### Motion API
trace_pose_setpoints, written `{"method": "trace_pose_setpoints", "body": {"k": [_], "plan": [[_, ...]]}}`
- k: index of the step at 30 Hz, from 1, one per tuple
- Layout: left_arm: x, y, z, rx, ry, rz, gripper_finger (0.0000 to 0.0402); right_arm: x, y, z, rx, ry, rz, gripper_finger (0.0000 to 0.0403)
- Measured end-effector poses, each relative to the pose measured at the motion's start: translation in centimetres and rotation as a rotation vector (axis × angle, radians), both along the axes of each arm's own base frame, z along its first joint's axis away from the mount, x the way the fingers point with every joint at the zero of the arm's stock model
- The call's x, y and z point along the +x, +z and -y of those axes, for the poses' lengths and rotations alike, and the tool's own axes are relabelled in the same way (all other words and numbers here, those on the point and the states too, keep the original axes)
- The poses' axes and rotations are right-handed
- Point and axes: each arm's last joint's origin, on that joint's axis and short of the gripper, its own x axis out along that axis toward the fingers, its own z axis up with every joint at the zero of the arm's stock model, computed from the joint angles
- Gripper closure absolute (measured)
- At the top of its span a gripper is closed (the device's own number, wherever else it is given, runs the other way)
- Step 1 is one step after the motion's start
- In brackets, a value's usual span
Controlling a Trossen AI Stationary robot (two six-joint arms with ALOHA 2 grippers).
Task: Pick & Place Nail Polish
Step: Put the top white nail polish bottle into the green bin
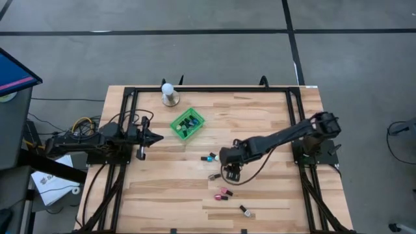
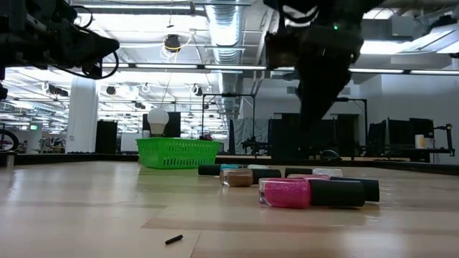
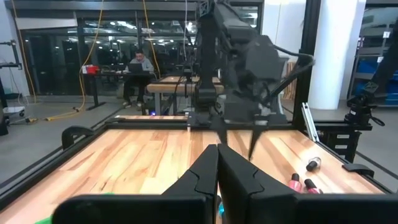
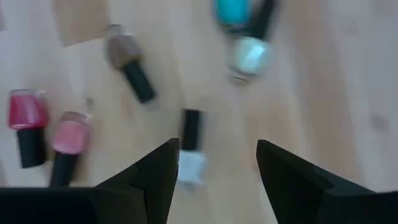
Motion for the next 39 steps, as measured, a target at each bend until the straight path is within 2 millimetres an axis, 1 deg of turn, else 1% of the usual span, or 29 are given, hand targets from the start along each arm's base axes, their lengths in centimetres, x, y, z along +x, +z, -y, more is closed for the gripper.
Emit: {"method": "trace_pose_setpoints", "body": {"k": [2,4,9,17,22,31,39], "plan": [[0.0,0.0,0.0,0.000,0.000,-0.001,0.0400,0.3,-0.7,-0.3,0.011,0.015,-0.009,0.0200],[0.1,-0.1,0.0,0.000,0.000,-0.006,0.0400,0.5,-1.0,-0.3,0.012,0.015,-0.006,0.0202],[0.1,-0.1,0.0,-0.001,-0.001,-0.015,0.0400,0.7,-1.0,-0.3,0.016,0.016,0.016,0.0200],[0.1,-0.1,0.0,0.000,0.000,-0.011,0.0400,0.8,-1.0,-0.4,0.007,0.039,0.020,0.0181],[0.1,0.0,0.0,0.000,0.000,-0.007,0.0400,0.8,-1.1,-0.4,0.005,0.039,0.018,0.0179],[0.1,0.0,0.0,0.000,0.000,0.000,0.0400,1.2,-3.7,-0.7,-0.002,0.038,-0.058,0.0187],[0.2,-0.1,0.0,-0.001,0.000,-0.016,0.0400,1.4,-3.6,-0.6,-0.001,0.035,-0.042,0.0193]]}}
